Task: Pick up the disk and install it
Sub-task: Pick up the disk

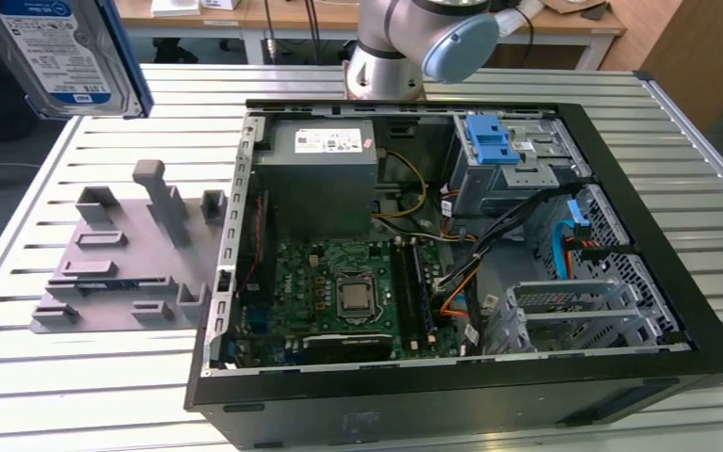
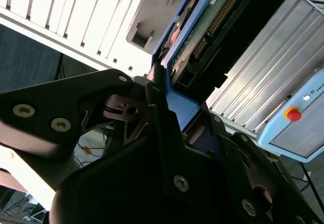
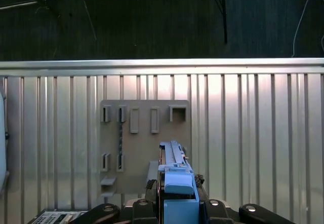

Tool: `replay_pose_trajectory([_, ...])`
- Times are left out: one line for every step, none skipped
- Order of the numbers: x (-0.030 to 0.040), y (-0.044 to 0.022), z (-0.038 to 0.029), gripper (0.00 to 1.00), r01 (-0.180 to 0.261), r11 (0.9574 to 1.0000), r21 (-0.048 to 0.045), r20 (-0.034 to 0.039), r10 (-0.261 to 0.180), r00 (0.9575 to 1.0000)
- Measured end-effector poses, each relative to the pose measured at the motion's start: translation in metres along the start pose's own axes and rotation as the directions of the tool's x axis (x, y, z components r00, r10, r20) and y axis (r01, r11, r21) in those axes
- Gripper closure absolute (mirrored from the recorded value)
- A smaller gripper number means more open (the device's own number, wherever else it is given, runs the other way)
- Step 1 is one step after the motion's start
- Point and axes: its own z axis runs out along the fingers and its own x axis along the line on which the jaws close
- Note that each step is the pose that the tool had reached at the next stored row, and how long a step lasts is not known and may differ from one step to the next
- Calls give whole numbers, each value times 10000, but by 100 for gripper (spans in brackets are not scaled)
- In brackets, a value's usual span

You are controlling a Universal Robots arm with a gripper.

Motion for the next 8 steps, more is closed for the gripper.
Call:
replay_pose_trajectory([3, -10, 0, 64, 0, 10000, -6, 0, 0, 10000])
replay_pose_trajectory([7, -19, 1, 64, 0, 10000, -12, 0, 0, 10000])
replay_pose_trajectory([9, -29, 0, 64, 0, 10000, -19, 0, 0, 10000])
replay_pose_trajectory([10, -38, 0, 64, 0, 10000, -24, 0, 0, 10000])
replay_pose_trajectory([11, -46, 0, 64, 0, 10000, -27, 0, 0, 10000])
replay_pose_trajectory([11, -55, 0, 64, 0, 10000, -30, -1, 0, 10000])
replay_pose_trajectory([12, -67, 0, 64, -1, 10000, -33, -1, 1, 10000])
replay_pose_trajectory([14, -87, 0, 64, 0, 10000, -35, -1, 0, 10000])
